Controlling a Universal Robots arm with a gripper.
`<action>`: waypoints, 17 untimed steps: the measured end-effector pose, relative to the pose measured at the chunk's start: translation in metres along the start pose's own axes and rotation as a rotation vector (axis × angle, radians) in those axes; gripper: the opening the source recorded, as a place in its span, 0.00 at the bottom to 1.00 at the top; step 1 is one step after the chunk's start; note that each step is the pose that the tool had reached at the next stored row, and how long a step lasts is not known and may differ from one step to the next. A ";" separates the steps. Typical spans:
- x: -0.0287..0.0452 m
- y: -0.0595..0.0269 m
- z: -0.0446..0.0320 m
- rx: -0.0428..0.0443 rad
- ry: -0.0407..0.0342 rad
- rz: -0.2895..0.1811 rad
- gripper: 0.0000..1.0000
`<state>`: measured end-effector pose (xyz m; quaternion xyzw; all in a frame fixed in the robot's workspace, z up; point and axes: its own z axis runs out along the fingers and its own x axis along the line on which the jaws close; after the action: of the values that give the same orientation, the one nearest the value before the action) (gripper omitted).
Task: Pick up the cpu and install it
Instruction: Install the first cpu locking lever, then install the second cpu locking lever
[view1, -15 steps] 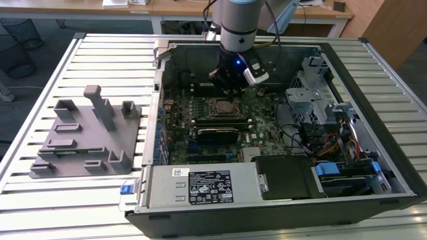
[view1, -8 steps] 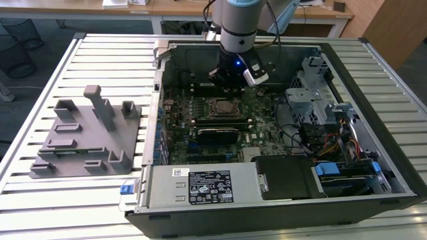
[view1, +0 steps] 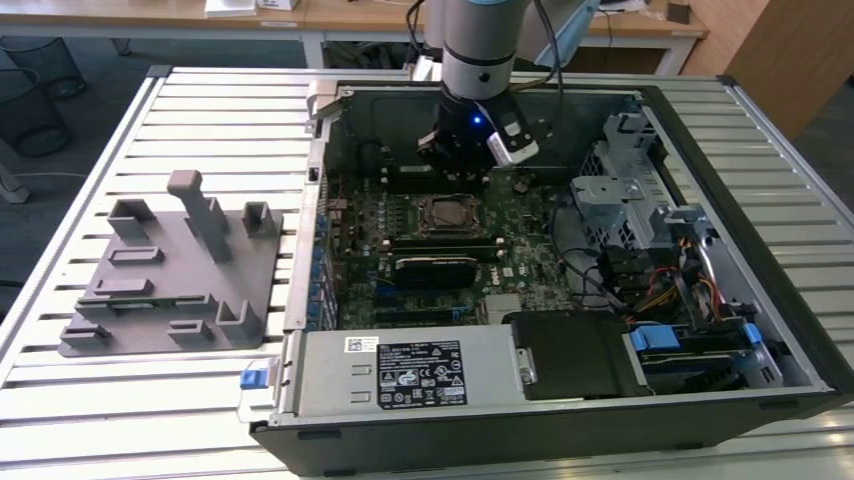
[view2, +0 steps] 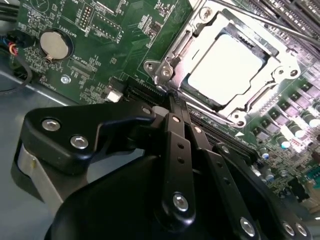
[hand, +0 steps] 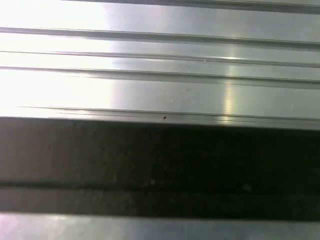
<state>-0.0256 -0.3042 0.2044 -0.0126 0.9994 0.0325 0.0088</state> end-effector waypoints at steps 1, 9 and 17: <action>0.0000 0.0000 -0.0005 0.0001 0.0001 0.000 0.11; 0.0001 -0.0043 -0.0008 0.0001 0.0000 0.000 0.11; 0.0001 -0.0065 -0.0010 0.0001 0.0000 0.000 0.11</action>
<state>-0.0256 -0.3107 0.2050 -0.0126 0.9994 0.0325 0.0088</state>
